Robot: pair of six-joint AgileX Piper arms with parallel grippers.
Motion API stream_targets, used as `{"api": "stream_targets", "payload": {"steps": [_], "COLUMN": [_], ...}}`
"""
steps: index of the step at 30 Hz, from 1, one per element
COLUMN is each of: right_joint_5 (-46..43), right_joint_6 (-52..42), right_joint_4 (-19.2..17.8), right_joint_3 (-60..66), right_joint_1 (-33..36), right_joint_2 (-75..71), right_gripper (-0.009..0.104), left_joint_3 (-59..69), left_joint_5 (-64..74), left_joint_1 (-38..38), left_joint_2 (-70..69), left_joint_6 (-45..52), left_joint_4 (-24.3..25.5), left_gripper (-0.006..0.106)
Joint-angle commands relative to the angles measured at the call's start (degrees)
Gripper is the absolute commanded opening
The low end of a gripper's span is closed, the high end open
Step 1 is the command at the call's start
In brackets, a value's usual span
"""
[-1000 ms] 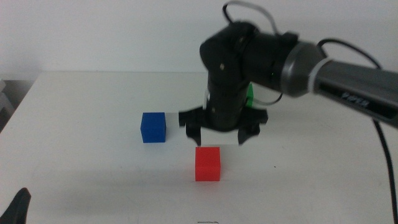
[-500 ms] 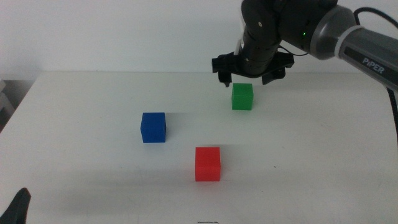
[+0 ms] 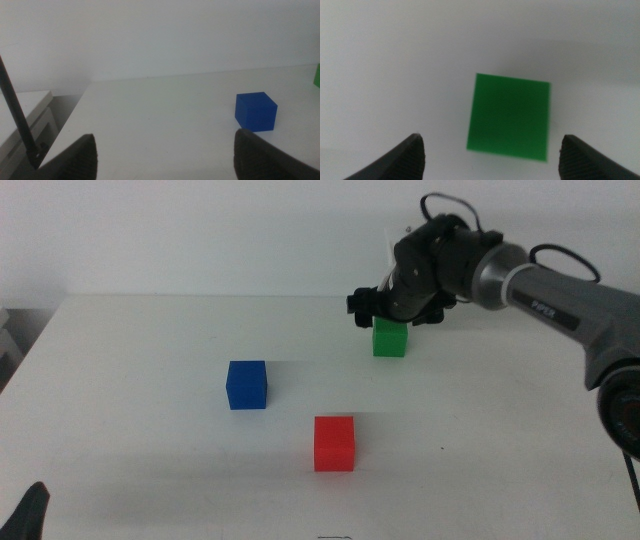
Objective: Stack red cubes first, then green, then blue cubes in a specific spot.
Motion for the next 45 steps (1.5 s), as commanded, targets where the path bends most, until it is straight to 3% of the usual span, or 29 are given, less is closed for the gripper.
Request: {"api": "stream_targets", "payload": {"steps": [1,11,19,23,29,30,34,39,45], "right_joint_5": [-5.00,-7.21,-11.45,-12.40,-7.82,-6.86,-6.34,-9.50,0.87], "right_joint_6": [-0.61,5.30,5.44,5.72,7.98,7.79,9.28,19.25,23.78], "right_joint_4": [-2.25,-8.09,-8.42,-8.26,-8.08,-8.45,-9.78,-12.61,-12.33], "right_joint_3": [-2.04,-1.98,-1.93,-1.93,-1.15,-0.10,8.64,26.17,25.74], "right_joint_1": [-0.49,-1.41,-1.53,-1.66,-2.18,-1.64,1.62,8.20,17.22], "right_joint_2": [-2.53,0.93,2.03,2.03,0.11,-1.41,-10.59,-25.65,-29.88], "right_gripper": [0.094,0.094,0.086,0.065,0.003,-0.001,-0.001,-0.001,-0.001], "left_joint_3": [-0.18,-0.18,-0.18,-0.18,-0.18,-0.18,-0.18,-0.18,-0.18], "left_joint_5": [-4.83,-4.83,-4.83,-4.83,-4.83,-4.83,-4.83,-4.83,-4.83], "left_joint_1": [-0.12,-0.12,-0.12,-0.12,-0.12,-0.12,-0.12,-0.12,-0.12], "left_joint_2": [-0.91,-0.91,-0.91,-0.91,-0.91,-0.91,-0.91,-0.91,-0.91], "left_joint_6": [-0.30,-0.30,-0.30,-0.30,-0.30,-0.30,-0.30,-0.30,-0.30], "left_joint_4": [-0.55,-0.55,-0.55,-0.55,-0.55,-0.55,-0.55,-0.55,-0.55], "left_gripper": [0.094,0.094,0.094,0.094,0.094,0.094,0.094,0.094,0.094]}}
